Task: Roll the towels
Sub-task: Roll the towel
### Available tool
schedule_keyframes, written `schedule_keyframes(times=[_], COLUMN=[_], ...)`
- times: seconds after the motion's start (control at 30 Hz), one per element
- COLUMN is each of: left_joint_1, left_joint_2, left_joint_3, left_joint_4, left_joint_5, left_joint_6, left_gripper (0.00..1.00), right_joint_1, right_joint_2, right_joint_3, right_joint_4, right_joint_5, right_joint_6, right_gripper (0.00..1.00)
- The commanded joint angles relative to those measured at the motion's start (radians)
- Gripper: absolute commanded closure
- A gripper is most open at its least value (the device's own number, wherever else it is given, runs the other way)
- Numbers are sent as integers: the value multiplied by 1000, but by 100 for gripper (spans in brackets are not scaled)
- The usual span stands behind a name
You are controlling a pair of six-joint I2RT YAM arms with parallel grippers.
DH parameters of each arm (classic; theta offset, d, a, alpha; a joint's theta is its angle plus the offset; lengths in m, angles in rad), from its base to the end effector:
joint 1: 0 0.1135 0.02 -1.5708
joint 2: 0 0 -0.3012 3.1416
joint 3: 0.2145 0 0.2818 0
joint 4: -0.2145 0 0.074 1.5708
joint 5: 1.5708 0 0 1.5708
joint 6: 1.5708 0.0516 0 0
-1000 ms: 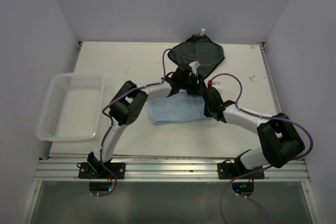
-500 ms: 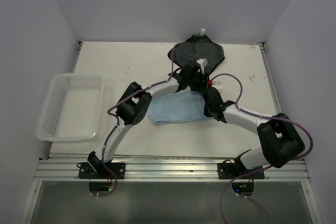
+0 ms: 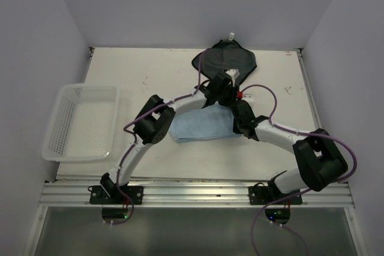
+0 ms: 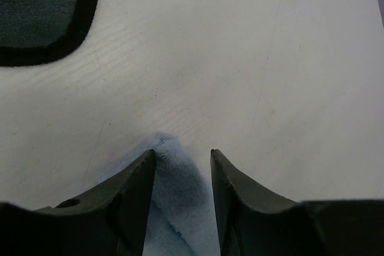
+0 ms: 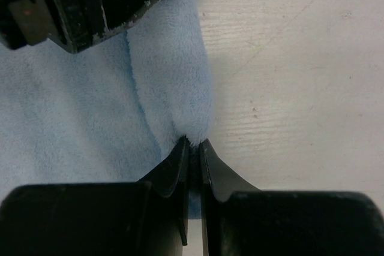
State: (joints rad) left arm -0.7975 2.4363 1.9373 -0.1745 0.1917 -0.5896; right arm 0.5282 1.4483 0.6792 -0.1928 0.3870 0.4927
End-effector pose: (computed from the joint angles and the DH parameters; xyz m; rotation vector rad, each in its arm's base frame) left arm 0.4241 -0.4486 0.1519 0.3608 2.3840 -0.9193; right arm 0.2624 0.1305 0.1641 0.1065 2.4316 -0.0424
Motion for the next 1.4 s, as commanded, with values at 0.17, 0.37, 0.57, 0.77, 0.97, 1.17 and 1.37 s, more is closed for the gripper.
schedule_keyframes(times=[0.17,0.37,0.57,0.77,0.97,1.17,1.37], left_joint_1=[-11,-9,-8,7,64,104,126], left_joint_2=[39,61,61,1,-108,-118,-117], left_joint_3=[-55,-37,-46,-87,-284,-345,-374], left_joint_4=[-46,-92,-99,-22,318,527,598], left_joint_5=[-37,-69,-71,-37,110,262,322], left_joint_6=[31,36,33,14,-96,-159,-182], left_gripper=[64,79,100,100,100,100,100], right_joint_1=[3,3,3,4,49,111,216], right_joint_2=[12,0,-5,-32,-35,-22,24], right_joint_3=[-30,-18,-17,-18,16,57,135], right_joint_4=[38,29,27,9,-53,-128,-213], right_joint_5=[-19,-19,-22,3,111,249,409], right_joint_6=[-2,-6,-11,-16,-34,-43,-63], right_gripper=[100,100,100,100,100,100,100])
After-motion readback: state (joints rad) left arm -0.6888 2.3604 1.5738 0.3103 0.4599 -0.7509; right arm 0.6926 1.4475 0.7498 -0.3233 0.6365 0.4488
